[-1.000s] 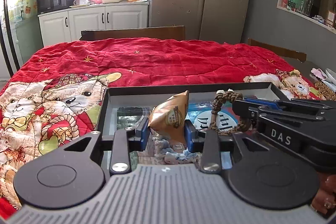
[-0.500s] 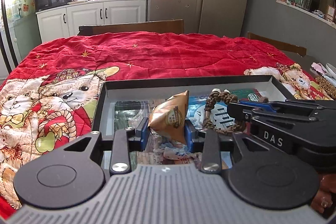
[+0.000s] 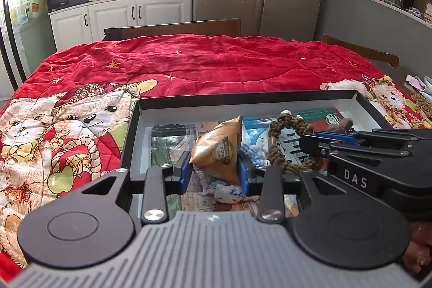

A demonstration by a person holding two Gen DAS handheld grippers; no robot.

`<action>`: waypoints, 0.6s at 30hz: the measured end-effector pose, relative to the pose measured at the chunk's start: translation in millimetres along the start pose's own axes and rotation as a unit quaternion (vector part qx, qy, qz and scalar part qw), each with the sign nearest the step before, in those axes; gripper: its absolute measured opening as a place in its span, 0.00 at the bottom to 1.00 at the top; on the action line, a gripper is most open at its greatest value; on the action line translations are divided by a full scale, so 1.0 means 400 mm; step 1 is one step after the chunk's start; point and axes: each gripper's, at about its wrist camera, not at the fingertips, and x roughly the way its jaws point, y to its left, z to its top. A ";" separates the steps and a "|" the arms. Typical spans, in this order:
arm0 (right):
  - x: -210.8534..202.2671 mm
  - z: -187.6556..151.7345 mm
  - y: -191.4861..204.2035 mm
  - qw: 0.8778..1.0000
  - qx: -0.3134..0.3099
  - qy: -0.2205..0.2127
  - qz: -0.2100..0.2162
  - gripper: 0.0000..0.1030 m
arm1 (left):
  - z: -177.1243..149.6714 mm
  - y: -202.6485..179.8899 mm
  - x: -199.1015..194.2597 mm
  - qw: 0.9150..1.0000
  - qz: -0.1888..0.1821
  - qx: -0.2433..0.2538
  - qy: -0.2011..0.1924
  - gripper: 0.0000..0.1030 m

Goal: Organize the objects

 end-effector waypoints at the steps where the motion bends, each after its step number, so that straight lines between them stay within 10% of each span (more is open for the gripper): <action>1: 0.002 0.000 0.000 1.000 0.000 0.003 0.000 0.10 | 0.000 -0.001 0.001 1.000 0.000 0.000 0.002 0.39; 18: 0.020 0.003 -0.003 1.000 0.000 0.030 -0.002 0.11 | -0.005 -0.003 0.010 1.000 -0.001 0.006 0.012 0.39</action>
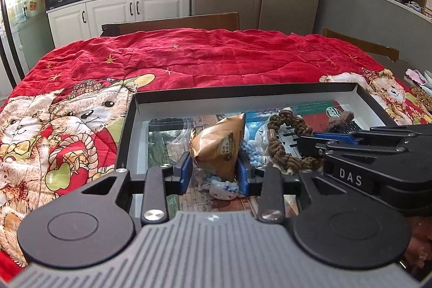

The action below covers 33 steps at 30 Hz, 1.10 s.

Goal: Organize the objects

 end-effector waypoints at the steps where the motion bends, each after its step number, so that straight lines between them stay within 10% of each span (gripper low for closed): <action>1: 0.000 0.000 -0.001 1.000 -0.001 0.001 0.000 0.11 | 0.000 -0.001 0.000 1.000 0.000 0.000 0.000 0.39; 25: 0.004 0.000 -0.003 1.000 0.003 0.006 0.003 0.15 | -0.002 -0.001 0.004 1.000 0.002 0.002 0.002 0.54; 33: -0.003 -0.001 -0.006 1.000 0.008 0.001 -0.001 0.30 | 0.000 -0.003 -0.002 1.000 0.004 0.005 -0.003 0.57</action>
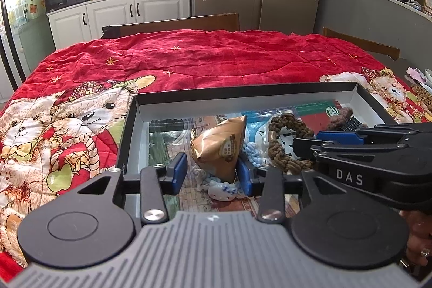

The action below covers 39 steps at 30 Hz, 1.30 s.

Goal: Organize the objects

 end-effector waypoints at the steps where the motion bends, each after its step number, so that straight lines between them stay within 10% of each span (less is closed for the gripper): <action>1: -0.001 0.001 0.001 1.000 0.000 -0.001 -0.001 0.31 | 0.000 -0.001 0.000 1.000 0.001 0.001 -0.001 0.57; 39: -0.072 0.021 -0.016 0.999 0.011 -0.042 -0.019 0.56 | 0.009 -0.001 -0.059 0.999 0.015 0.000 -0.050 0.78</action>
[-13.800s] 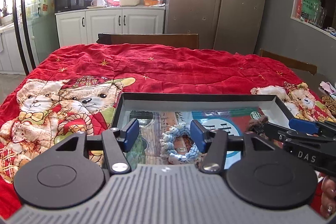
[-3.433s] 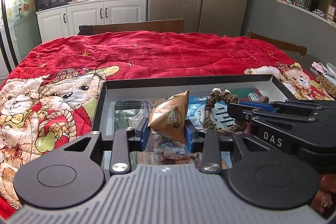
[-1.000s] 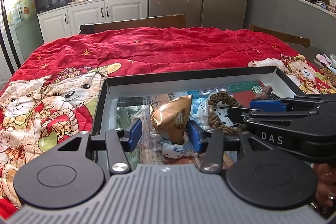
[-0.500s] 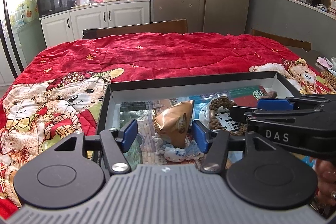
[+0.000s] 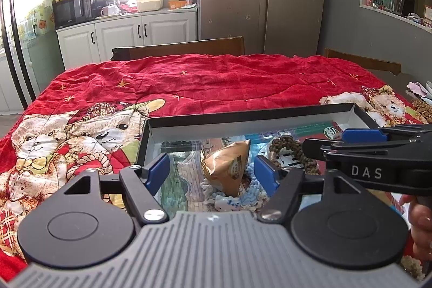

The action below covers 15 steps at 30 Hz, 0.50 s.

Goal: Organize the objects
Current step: 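Lift both open tools up out of the black box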

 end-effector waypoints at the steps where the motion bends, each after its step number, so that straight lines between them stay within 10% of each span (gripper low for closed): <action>1: -0.004 0.001 -0.001 1.000 0.000 -0.001 0.000 0.57 | 0.000 0.000 -0.003 1.000 0.000 0.000 -0.002 0.78; 15: -0.072 0.002 -0.012 1.000 0.008 -0.020 -0.007 0.75 | 0.008 -0.001 -0.063 1.000 -0.005 0.001 -0.022 0.85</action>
